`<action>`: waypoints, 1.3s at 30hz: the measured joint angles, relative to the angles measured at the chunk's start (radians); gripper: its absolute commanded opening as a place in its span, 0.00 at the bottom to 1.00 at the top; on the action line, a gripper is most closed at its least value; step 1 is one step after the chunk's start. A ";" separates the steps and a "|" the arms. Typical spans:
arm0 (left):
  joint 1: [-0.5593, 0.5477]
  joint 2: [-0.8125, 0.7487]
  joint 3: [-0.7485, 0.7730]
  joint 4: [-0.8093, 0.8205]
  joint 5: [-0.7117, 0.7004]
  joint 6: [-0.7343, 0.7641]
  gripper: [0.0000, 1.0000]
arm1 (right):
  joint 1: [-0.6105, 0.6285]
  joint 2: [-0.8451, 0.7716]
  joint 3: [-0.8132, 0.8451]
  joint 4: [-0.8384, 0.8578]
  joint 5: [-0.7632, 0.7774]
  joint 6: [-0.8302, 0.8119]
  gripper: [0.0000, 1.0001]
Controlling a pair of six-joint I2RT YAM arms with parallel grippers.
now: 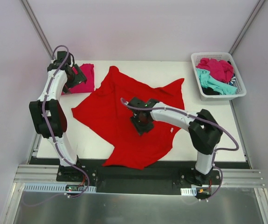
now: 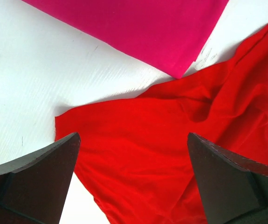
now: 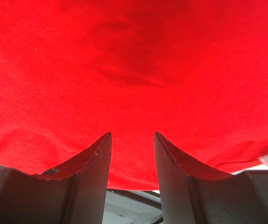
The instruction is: Fold and stack the t-shirts
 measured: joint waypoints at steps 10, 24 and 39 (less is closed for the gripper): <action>0.006 0.000 0.003 -0.014 0.066 -0.002 0.99 | -0.094 0.034 0.052 -0.021 -0.013 0.039 0.42; -0.010 -0.062 -0.015 -0.045 0.075 0.003 0.99 | 0.101 0.061 0.155 -0.100 -0.016 0.026 0.41; -0.024 -0.074 -0.016 -0.065 0.019 0.017 0.99 | 0.135 0.109 0.166 -0.185 0.108 0.107 0.53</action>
